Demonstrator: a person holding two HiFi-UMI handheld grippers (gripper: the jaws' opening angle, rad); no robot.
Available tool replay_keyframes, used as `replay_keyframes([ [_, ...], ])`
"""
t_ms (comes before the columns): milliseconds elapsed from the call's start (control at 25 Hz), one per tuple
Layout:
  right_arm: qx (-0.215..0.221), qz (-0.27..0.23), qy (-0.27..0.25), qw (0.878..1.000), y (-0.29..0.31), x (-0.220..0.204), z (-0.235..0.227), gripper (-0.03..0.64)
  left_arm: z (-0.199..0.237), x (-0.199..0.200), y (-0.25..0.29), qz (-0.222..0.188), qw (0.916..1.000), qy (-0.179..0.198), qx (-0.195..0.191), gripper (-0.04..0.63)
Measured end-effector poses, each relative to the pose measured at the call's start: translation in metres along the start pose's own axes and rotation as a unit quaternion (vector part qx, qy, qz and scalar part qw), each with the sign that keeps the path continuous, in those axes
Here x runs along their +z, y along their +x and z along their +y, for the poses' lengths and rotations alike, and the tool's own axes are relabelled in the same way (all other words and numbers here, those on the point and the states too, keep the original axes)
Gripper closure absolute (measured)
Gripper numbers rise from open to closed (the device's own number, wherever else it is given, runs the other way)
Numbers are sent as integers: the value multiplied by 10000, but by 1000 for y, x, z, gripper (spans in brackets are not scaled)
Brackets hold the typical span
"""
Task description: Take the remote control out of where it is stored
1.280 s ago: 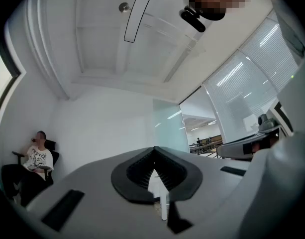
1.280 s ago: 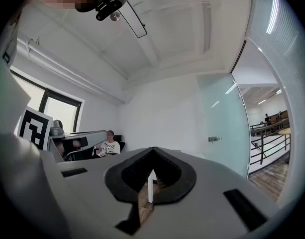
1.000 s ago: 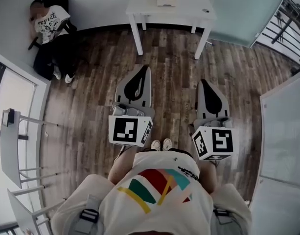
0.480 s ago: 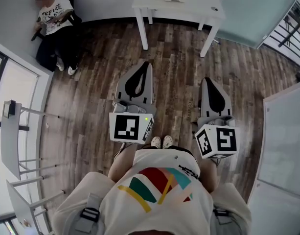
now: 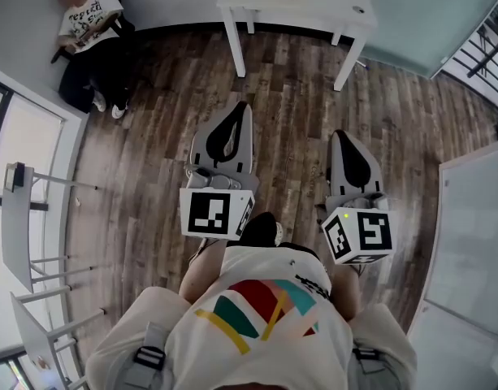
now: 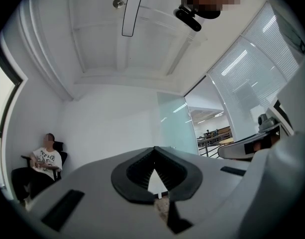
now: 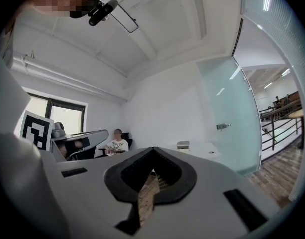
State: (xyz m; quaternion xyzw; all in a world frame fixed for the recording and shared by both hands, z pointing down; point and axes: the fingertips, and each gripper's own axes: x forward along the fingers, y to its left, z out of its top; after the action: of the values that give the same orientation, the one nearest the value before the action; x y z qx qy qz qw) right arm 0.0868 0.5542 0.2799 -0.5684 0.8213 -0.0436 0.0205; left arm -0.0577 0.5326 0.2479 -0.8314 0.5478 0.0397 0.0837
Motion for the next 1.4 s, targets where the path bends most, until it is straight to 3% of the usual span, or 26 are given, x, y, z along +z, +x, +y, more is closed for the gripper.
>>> replay_keyframes([
  [200, 162, 110, -42, 9998, 8, -8, 1, 620, -2, -10, 8, 174, 9998, 13, 33, 592],
  [640, 44, 134, 55, 9999, 39, -18, -27, 618, 14, -27, 48, 131, 9999, -67, 79, 592],
  [1400, -214, 124, -135, 9996, 212, 5, -71, 618, 106, -44, 211, -105, 9995, -286, -107, 592],
])
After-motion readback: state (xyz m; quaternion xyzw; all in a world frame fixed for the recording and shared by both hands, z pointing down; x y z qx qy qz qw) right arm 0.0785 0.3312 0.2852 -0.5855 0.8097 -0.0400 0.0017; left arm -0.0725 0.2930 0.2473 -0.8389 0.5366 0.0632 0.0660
